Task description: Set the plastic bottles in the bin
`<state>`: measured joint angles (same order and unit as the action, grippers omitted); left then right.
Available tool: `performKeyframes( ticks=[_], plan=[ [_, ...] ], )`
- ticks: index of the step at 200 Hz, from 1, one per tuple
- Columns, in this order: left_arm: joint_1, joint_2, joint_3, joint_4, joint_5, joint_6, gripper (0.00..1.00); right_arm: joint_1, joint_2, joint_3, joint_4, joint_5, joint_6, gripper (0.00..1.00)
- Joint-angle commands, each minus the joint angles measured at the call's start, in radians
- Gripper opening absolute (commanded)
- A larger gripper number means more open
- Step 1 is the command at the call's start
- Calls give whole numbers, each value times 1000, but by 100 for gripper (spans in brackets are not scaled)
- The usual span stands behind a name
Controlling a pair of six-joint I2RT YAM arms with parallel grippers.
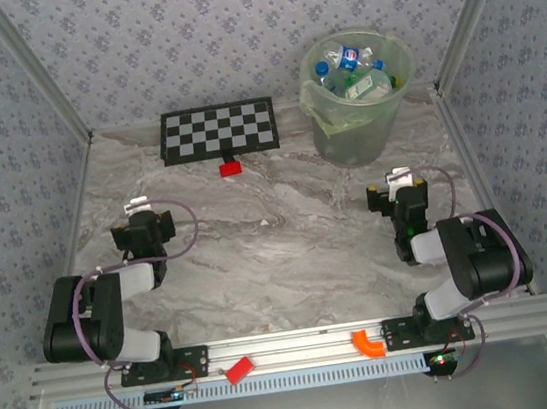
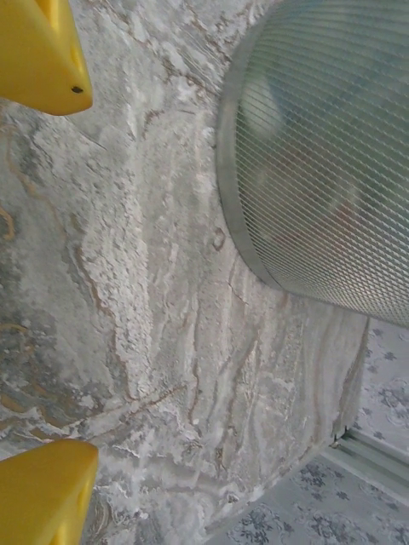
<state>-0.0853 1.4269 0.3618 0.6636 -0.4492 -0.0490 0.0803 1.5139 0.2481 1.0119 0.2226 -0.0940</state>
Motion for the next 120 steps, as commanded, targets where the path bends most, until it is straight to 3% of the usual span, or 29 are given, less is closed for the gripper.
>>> performKeyframes(
  ticks=[1, 19, 46, 73, 120],
  plan=[
    [17, 48, -18, 235, 123, 14, 100, -3, 46, -23, 176, -38, -18, 99],
    [20, 120, -9, 291, 197, 49, 100, -6, 22, -16, 121, -60, -18, 100],
    [76, 112, 39, 181, 286, 7, 100, -8, 27, -2, 102, -48, -9, 99],
    [79, 107, 42, 167, 290, 7, 100, -45, 19, 90, -81, -65, 37, 100],
    [79, 107, 41, 171, 290, 9, 100, -53, 23, 104, -99, -69, 50, 100]
  ],
)
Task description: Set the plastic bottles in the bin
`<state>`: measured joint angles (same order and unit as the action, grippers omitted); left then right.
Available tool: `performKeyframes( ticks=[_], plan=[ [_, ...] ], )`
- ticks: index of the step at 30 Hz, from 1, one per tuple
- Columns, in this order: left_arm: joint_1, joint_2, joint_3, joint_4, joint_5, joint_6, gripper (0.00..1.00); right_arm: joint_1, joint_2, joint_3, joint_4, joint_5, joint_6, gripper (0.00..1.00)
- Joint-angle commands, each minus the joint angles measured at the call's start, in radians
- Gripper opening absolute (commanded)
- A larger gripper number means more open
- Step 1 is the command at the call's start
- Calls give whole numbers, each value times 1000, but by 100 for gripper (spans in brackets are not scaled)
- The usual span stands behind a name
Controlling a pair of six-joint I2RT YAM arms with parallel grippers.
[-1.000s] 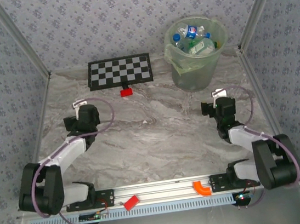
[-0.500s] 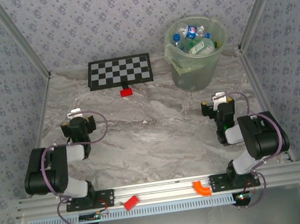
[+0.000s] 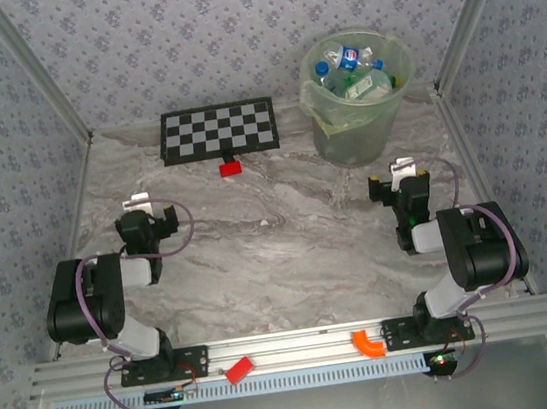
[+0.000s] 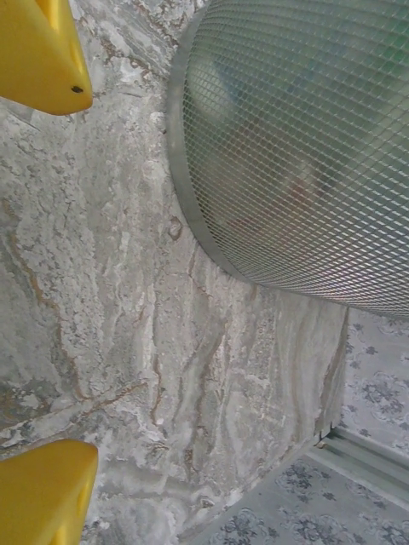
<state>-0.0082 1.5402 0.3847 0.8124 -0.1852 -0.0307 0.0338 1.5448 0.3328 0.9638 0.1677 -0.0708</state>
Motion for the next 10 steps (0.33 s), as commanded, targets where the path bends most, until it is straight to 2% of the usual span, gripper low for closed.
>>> performKeyframes(
  ticks=[1, 10],
  plan=[
    [2, -6, 17, 22, 26, -10, 100, -7, -8, 21, -54, -15, 27, 100],
    [1, -5, 19, 22, 26, -11, 100, -44, -10, 44, -101, -91, 45, 100]
  ],
)
